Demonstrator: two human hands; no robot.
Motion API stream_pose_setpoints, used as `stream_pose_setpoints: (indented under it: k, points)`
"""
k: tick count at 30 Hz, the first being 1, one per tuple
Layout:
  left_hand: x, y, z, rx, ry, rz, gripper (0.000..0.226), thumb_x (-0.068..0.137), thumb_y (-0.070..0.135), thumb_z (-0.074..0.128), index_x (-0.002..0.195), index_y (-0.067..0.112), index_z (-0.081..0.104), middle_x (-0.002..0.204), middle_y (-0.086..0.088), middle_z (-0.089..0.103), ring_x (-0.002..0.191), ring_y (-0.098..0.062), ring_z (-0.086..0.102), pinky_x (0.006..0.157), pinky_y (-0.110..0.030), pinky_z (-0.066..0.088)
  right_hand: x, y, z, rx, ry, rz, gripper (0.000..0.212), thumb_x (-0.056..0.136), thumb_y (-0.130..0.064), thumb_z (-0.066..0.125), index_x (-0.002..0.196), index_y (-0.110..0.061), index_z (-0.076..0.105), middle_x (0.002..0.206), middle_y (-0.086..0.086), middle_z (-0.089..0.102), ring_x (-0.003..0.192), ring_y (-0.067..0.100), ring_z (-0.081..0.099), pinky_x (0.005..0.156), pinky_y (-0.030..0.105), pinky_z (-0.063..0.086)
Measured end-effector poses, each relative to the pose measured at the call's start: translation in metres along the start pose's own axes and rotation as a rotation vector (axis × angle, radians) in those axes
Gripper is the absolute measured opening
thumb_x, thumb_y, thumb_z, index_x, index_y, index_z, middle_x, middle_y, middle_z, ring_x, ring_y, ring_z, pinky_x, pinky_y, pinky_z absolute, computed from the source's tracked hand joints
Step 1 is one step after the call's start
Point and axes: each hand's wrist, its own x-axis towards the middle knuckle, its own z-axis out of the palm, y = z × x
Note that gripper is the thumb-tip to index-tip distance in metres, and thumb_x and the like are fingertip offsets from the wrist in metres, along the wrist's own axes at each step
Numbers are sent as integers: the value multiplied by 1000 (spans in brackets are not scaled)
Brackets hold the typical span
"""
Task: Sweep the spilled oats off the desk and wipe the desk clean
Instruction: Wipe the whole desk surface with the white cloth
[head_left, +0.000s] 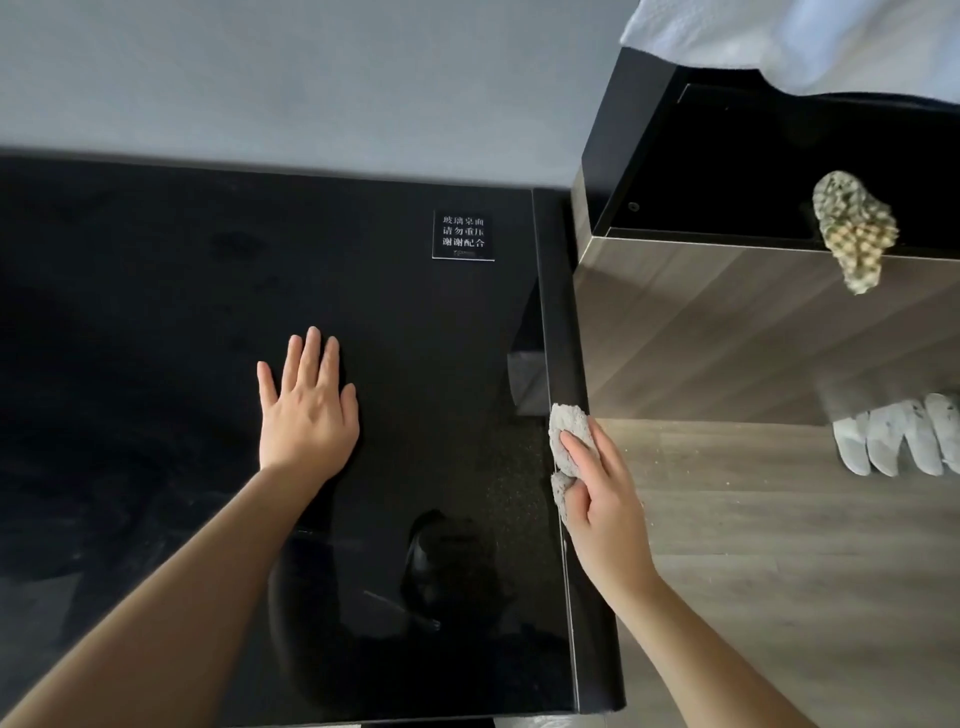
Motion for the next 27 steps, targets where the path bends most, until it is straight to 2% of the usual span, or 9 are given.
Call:
stream_pose_setpoints:
  k: [3,5,9,13,19,21,24,26,27]
  points:
    - [1,0,1,9,-9,3,58,99,30,31,152,10,17,161,-7,6,149,-23,-2,119,-52,0,35,-1,3,-43,45,14,45,92,-8,39,132,-13,59,149,2,41,136,18,40,107,27,43]
    - [-2,1,0,-5,-16,3,58,100,29,32,152,9,17,161,-8,4,149,-24,-2,119,-53,1,40,0,4,-75,43,-19,47,91,-11,32,130,-12,60,149,3,42,138,21,37,109,37,42]
    - [-30,5,-5,-7,-31,61,57,100,31,33,151,10,19,161,-7,3,149,-22,-2,119,-52,1,-44,-3,3,-184,-108,-259,50,91,-13,34,135,-21,55,153,-7,36,147,18,24,117,49,27]
    - [-69,0,-7,0,-54,126,57,99,32,35,151,11,23,161,-6,5,149,-20,-3,119,-52,2,-93,-7,0,-279,-194,-411,49,89,-15,44,136,-25,50,149,-5,42,142,17,32,111,56,34]
    - [-95,-16,-8,8,-56,169,56,99,29,37,151,11,22,161,-6,9,149,-20,-2,119,-50,2,-18,-44,18,-323,-32,-108,47,90,-11,44,136,-18,53,138,2,51,128,26,45,101,48,44]
    - [-97,-22,-7,8,-82,166,56,100,30,35,151,13,22,161,-4,9,149,-19,-1,120,-50,4,-51,-64,33,-274,-90,-211,52,90,-14,39,140,-23,50,134,-4,51,122,23,48,99,42,43]
    - [-97,-25,-7,24,-102,170,56,100,34,31,152,15,20,161,-3,8,149,-18,0,120,-48,6,-116,-79,42,-287,-265,-484,51,93,-21,45,144,-29,43,145,-11,43,139,14,37,119,43,22]
    - [-98,-26,-9,33,-118,181,57,100,36,27,153,17,16,162,-2,5,149,-18,-2,120,-46,5,-109,-66,39,-289,-256,-588,44,94,-21,48,137,-27,50,142,-10,48,137,14,40,118,45,26]
    - [-97,-27,-9,39,-118,189,58,100,37,26,153,17,15,162,-1,4,149,-17,-3,120,-46,4,-98,-60,37,-251,-215,-517,42,94,-17,49,134,-26,54,140,-9,51,134,15,44,114,45,33]
